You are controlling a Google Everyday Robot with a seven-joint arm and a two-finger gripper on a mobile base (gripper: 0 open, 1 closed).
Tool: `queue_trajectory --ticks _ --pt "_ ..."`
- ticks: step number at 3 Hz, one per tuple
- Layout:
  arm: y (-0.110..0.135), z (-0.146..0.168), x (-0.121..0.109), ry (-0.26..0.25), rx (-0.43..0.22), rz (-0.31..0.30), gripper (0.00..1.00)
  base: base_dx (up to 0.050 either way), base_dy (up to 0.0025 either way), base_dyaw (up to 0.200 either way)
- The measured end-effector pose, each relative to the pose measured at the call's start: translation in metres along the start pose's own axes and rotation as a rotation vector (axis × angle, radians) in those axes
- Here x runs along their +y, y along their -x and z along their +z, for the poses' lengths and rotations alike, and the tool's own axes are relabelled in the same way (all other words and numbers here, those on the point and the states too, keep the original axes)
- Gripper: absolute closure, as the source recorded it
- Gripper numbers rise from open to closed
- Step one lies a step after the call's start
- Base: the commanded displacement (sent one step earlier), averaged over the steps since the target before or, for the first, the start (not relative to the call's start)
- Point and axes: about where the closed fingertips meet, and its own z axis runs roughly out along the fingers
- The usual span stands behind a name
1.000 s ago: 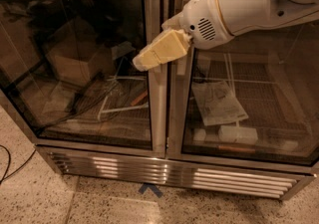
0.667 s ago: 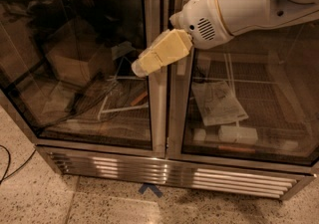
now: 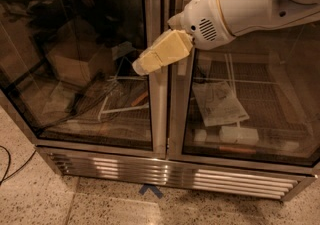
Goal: Place blue chip bag into bottom drawer
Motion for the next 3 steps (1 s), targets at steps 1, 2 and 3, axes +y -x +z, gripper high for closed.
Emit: queue_trajectory --ticks 1,2,3 --pt "-0.0005 -0.0003 0.0002 -0.002 0.001 0.001 0.25 0.000 0.00000 0.000" --pt "-0.0005 -0.0003 0.0002 -0.002 0.001 0.001 0.30 0.000 0.00000 0.000" --pt "-0.0005 -0.0003 0.0002 -0.002 0.001 0.001 0.21 0.000 0.00000 0.000"
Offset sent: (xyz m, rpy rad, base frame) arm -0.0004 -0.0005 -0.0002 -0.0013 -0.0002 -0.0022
